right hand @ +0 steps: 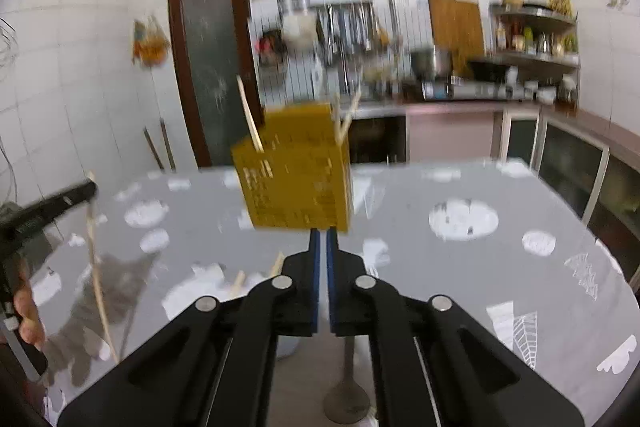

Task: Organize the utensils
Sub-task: 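Lift both held utensils and carry them above the yellow caddy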

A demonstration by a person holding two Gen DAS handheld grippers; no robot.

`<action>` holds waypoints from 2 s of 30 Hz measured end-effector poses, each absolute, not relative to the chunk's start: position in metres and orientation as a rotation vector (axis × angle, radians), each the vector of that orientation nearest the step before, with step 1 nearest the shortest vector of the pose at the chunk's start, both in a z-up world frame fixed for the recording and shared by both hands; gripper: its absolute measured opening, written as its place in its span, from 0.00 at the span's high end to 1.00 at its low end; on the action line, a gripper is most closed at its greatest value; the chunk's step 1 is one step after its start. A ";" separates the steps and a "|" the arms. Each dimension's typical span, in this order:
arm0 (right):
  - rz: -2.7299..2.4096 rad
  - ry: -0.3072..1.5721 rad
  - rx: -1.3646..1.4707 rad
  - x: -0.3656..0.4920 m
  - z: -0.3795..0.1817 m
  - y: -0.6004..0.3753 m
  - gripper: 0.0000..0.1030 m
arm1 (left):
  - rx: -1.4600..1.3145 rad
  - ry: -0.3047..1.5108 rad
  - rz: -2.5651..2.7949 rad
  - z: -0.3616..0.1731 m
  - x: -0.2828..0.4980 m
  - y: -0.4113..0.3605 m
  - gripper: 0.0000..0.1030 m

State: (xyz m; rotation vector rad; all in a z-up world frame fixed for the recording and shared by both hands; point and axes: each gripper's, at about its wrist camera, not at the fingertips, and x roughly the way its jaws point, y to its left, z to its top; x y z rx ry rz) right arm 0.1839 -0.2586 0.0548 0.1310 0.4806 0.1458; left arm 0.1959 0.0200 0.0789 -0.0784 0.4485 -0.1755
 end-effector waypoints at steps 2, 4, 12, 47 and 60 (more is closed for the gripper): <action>0.132 0.533 0.140 0.197 0.046 -0.261 0.96 | -0.085 0.470 -0.171 0.075 0.205 0.021 0.95; 0.110 0.584 0.120 0.208 0.037 -0.260 0.96 | -0.093 0.489 -0.169 0.072 0.212 0.022 0.95; 0.062 0.767 0.100 0.252 -0.005 -0.258 0.89 | -0.096 0.538 -0.166 0.061 0.234 0.024 0.95; 0.083 0.598 0.146 0.214 0.047 -0.247 0.90 | -0.108 0.527 -0.182 0.066 0.235 0.019 0.95; 0.055 0.359 0.140 0.176 0.087 -0.256 0.91 | -0.093 0.432 -0.186 0.095 0.219 0.002 0.96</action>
